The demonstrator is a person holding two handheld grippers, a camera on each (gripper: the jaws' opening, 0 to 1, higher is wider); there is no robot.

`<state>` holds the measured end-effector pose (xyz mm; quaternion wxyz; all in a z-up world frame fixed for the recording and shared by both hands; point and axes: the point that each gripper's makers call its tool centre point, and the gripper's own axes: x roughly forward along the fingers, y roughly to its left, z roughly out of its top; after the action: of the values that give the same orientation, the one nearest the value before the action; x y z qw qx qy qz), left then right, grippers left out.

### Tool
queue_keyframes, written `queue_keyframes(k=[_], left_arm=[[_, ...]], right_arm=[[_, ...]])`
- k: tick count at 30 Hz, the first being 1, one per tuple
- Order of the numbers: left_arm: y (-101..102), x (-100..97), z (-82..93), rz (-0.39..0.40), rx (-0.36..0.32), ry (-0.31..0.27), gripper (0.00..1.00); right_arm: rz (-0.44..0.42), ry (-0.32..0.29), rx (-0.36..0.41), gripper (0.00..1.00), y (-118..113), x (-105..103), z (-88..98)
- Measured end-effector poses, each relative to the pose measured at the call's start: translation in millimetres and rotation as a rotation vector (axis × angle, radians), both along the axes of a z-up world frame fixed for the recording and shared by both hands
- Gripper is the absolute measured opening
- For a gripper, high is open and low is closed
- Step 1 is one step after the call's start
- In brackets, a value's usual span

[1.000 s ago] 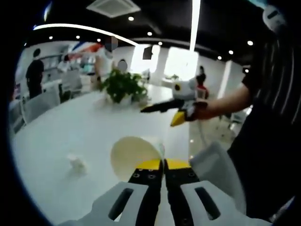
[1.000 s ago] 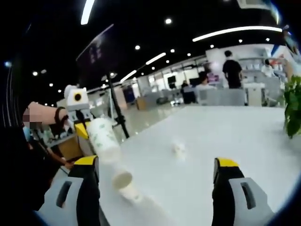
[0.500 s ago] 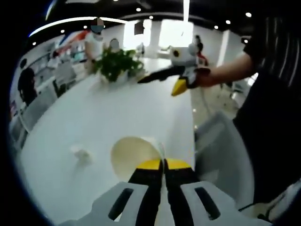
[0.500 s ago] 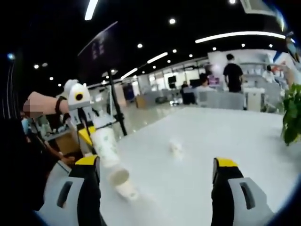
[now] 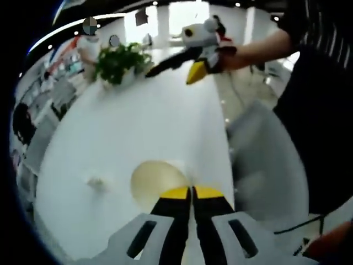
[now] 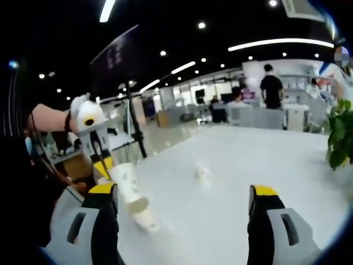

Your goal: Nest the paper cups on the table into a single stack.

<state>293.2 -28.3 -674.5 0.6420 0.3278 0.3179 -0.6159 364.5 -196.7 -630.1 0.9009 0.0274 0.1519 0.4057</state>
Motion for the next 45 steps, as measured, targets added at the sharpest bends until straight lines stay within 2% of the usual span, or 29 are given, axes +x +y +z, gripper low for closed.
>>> queue_keyframes(k=[3, 7, 11, 17, 26, 33, 45], left_arm=[[7, -2.2, -7.1, -0.041, 0.065, -0.022, 0.00], [3, -2.8, -6.1, -0.036, 0.050, -0.021, 0.00], [1, -5.3, -11.3, -0.069, 0.067, -0.024, 0.00], [-2, -5.5, -20.8, -0.081, 0.101, -0.022, 0.00], [-11, -6.7, -25.9, -0.109, 0.120, -0.025, 0.00], [-10, -12.2, -35.5, -0.140, 0.154, -0.020, 0.00], [-14, -9.9, -47.1, -0.142, 0.192, -0.013, 0.00]], right_arm=[[-0.007, 0.002, 0.005, 0.97, -2, 0, -1.2], [-0.008, 0.007, 0.011, 0.96, 0, -3, -2.3], [-0.005, 0.008, 0.009, 0.96, 2, -6, -3.7], [-0.003, 0.003, 0.006, 0.96, 4, -6, -3.4], [-0.005, 0.006, 0.008, 0.96, 4, -8, -4.6], [-0.010, 0.012, 0.016, 0.95, 1, -10, -6.0], [-0.016, 0.020, 0.018, 0.95, -3, -13, -9.8]])
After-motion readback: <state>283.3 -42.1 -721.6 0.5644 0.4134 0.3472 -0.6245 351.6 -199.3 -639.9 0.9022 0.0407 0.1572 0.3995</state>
